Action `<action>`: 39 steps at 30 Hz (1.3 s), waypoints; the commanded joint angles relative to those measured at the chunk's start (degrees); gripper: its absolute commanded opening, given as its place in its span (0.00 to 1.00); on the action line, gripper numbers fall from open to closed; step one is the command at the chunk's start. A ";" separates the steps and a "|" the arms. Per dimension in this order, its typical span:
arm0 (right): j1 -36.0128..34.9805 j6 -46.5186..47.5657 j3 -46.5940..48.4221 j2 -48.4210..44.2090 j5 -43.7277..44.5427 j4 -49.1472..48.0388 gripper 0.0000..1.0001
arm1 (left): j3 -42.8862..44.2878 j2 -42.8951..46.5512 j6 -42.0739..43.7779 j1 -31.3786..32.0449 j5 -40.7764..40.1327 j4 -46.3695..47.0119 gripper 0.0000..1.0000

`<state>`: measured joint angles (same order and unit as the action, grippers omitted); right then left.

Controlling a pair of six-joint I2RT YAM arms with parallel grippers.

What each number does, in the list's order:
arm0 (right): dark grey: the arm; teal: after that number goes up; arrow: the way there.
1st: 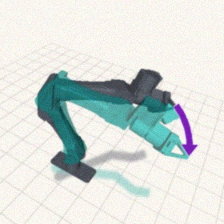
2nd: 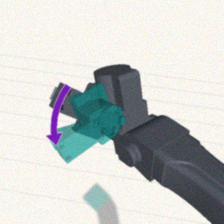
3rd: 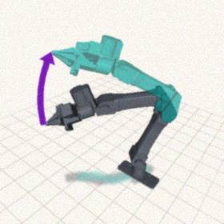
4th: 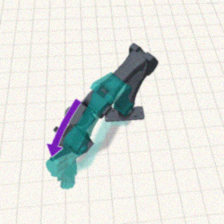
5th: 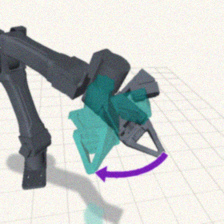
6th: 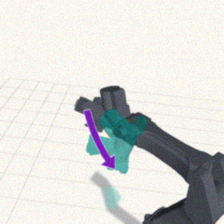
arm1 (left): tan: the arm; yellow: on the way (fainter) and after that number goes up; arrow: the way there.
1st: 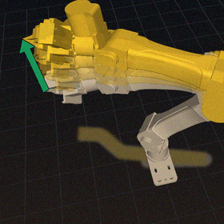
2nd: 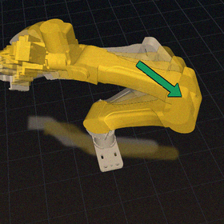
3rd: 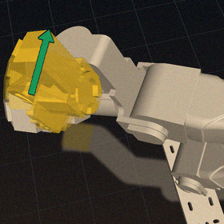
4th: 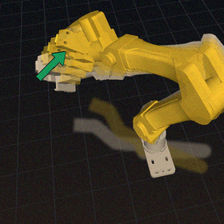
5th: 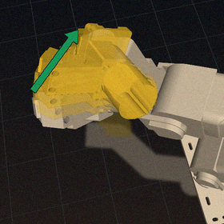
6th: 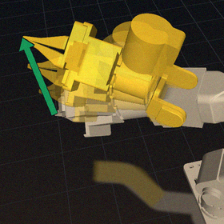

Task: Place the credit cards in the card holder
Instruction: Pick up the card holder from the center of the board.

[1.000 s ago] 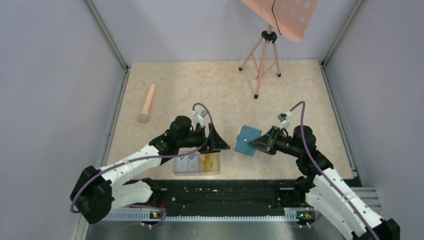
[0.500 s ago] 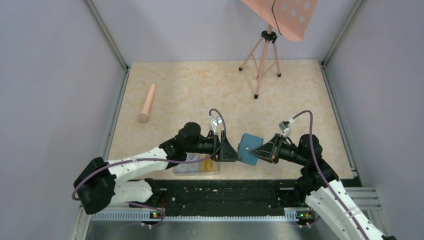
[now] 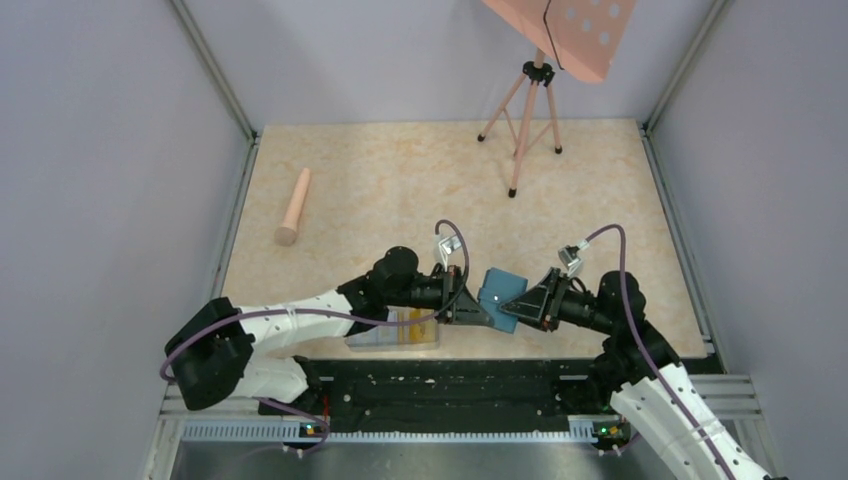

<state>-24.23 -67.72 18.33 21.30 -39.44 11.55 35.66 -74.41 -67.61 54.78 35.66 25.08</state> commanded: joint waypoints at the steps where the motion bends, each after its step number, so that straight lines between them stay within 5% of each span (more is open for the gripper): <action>1: -0.67 3.52 3.03 -0.75 1.44 5.23 0.52 | -0.97 4.87 1.18 0.65 -4.70 0.20 0.00; 5: -0.70 5.49 4.03 -0.74 2.84 8.71 0.80 | -4.46 11.81 2.00 0.67 -7.76 -4.10 0.00; 13: -0.69 0.16 0.00 0.75 -2.85 -6.09 0.83 | -7.70 20.97 3.36 0.76 -6.39 -10.82 0.00; 21: -0.65 -7.78 -5.70 4.87 -8.91 -26.97 0.70 | -9.99 22.76 1.57 1.51 -5.10 -6.45 0.00; 39: -0.73 -10.32 -8.31 10.01 -11.94 -34.91 0.44 | -9.74 17.91 0.64 4.34 -3.62 -3.32 0.00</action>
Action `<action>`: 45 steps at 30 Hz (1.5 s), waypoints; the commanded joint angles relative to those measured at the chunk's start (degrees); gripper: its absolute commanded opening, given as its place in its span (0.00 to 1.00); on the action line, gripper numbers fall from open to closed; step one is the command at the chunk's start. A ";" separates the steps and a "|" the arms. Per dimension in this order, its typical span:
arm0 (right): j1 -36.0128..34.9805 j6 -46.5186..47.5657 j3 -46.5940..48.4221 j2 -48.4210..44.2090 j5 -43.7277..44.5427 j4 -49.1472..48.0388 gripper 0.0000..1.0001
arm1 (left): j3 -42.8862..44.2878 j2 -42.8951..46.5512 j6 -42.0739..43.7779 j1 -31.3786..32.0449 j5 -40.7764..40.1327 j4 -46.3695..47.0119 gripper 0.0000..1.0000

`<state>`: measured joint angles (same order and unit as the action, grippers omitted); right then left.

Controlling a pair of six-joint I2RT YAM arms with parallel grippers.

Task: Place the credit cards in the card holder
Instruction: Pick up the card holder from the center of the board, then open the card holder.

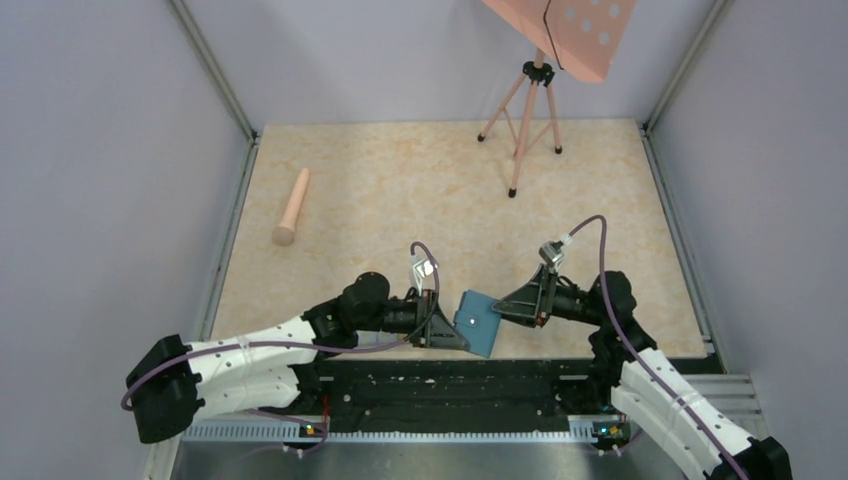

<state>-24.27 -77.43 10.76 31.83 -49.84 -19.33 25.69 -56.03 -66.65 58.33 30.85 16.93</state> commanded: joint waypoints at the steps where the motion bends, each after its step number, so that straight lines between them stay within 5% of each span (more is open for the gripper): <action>1: -0.62 -0.61 -0.89 -0.63 -1.66 -4.00 0.44 | 0.31 -0.73 -0.28 0.94 1.37 4.97 0.00; 7: -0.60 -0.76 -1.81 -0.75 -3.18 -4.52 0.41 | 1.38 -2.81 -0.15 1.69 1.97 6.08 0.00; 13: -0.67 -0.94 -1.75 -1.08 -4.30 -5.16 0.00 | 2.79 -4.15 0.63 2.10 2.10 4.49 0.01; 17: -0.67 7.80 2.38 -1.86 -2.67 9.60 0.00 | 7.39 -2.85 5.65 2.15 -4.71 -10.56 0.58; 23: -0.67 16.24 8.05 -1.67 3.89 27.83 0.00 | 21.08 -3.22 13.81 4.08 -26.53 -42.95 0.98; 34: -1.38 19.24 13.16 1.61 12.91 39.24 0.00 | 49.91 -26.69 18.86 16.73 -52.05 -71.58 0.96; 45: -1.49 18.13 12.79 1.10 13.04 40.42 0.00 | 57.91 -37.94 19.92 19.53 -52.77 -70.56 0.81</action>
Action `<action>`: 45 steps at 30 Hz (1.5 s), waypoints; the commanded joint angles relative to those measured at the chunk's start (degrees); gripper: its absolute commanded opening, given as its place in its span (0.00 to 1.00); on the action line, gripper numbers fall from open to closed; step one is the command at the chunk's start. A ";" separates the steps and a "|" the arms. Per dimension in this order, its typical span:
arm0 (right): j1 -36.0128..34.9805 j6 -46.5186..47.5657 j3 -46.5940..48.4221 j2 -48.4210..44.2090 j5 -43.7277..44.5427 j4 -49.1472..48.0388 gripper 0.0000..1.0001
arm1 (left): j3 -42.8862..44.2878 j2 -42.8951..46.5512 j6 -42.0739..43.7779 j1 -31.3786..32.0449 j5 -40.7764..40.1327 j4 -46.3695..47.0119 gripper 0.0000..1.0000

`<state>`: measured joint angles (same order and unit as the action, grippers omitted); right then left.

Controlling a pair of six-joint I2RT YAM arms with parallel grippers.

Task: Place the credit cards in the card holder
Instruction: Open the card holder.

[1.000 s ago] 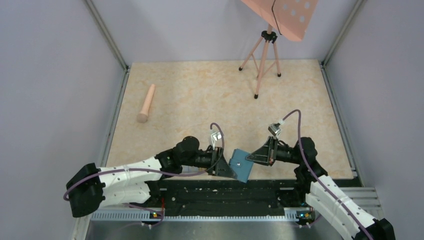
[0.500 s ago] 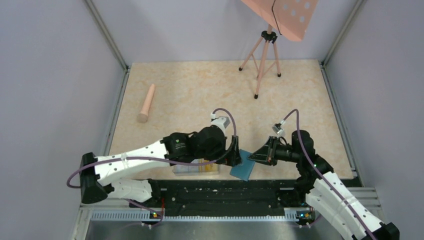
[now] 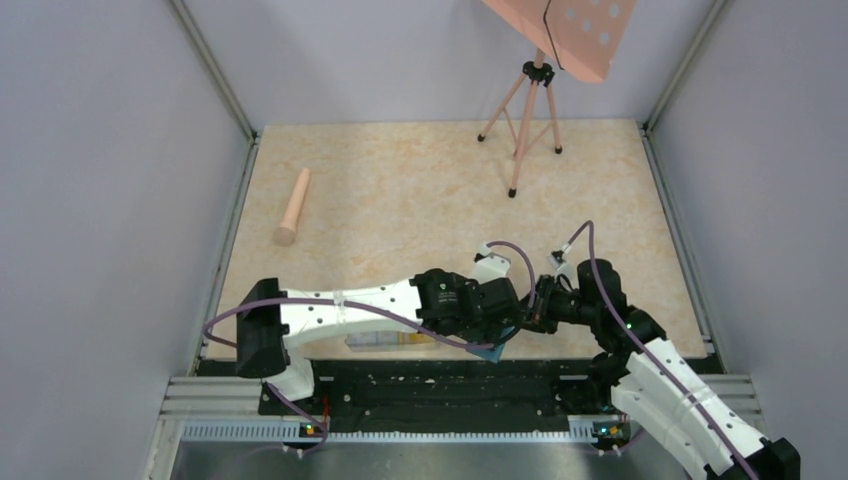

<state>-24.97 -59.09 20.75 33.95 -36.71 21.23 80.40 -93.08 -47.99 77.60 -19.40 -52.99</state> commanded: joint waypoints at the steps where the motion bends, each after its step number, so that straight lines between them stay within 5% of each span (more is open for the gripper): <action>1: -0.79 -0.30 2.67 -1.12 -0.18 -0.12 0.00 | 3.46 -1.37 1.28 0.27 -2.81 -0.62 0.77; 11: -0.78 -0.50 2.30 -2.52 -1.10 1.22 0.00 | 4.75 -5.00 -1.09 0.27 -6.93 -3.01 0.50; 14: -0.85 -0.32 2.36 -2.76 -1.25 1.86 0.00 | 4.67 -6.25 -3.24 0.10 -8.98 -5.42 0.33; 29: -0.86 0.32 2.46 -5.48 -2.96 4.92 0.00 | -11.90 4.01 -6.42 -9.46 -4.28 -0.54 0.28; 34: -0.82 0.73 2.60 -5.89 -3.64 5.05 0.00 | -18.32 13.68 -5.09 -11.86 -0.17 4.67 0.38; 38: -0.80 1.38 2.91 -6.22 -4.10 5.03 0.00 | -26.14 23.63 -2.74 -15.13 10.64 15.42 0.50; 45: -0.83 0.66 3.15 -6.80 -5.24 4.15 0.00 | -38.07 37.33 -3.35 -18.39 25.43 35.06 0.88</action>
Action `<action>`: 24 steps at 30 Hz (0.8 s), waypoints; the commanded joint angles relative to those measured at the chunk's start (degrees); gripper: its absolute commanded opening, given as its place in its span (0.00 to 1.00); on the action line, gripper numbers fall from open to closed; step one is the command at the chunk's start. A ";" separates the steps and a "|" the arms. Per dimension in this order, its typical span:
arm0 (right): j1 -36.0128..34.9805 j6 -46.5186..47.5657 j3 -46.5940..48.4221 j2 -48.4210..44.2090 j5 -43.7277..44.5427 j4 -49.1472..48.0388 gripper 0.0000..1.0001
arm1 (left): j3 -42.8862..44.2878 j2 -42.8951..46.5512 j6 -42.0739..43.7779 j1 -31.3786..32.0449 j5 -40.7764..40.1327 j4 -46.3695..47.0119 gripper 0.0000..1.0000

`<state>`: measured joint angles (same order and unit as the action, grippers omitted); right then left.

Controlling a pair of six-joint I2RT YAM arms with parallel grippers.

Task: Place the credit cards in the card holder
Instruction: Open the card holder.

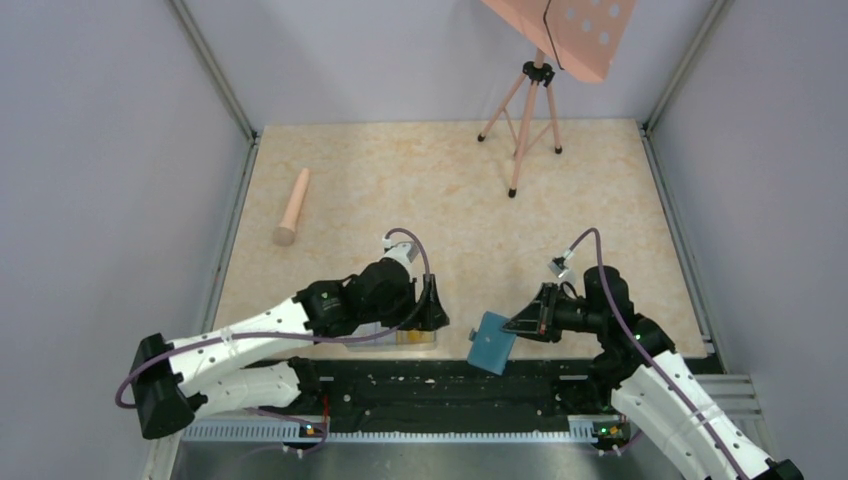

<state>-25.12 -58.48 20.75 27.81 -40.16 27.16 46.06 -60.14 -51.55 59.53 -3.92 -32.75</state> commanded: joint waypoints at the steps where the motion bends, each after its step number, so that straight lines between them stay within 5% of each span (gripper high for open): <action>1: -0.64 0.03 3.19 -0.66 -1.79 -1.76 0.00 | -4.33 4.83 0.48 -0.36 11.72 17.27 0.89; 7: -0.69 -0.21 2.85 -0.69 -1.89 -1.80 0.00 | 2.66 -3.81 3.98 -0.22 17.56 13.19 0.86; 14: -0.63 -0.62 2.58 -1.58 -1.76 -1.49 0.00 | 11.54 -15.38 7.05 2.02 16.10 6.52 0.65; 21: -0.66 -0.66 2.27 -2.25 -1.61 -0.95 0.00 | 11.41 -17.55 6.95 2.44 15.13 4.62 0.39; 24: -0.63 -0.68 2.27 -2.31 -1.63 -0.93 0.00 | 10.78 -17.63 6.99 2.52 14.67 3.72 0.43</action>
<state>-25.12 -58.61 20.78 26.26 -40.84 27.53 55.96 -77.54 -45.36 61.78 11.53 -27.75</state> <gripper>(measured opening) 0.054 0.392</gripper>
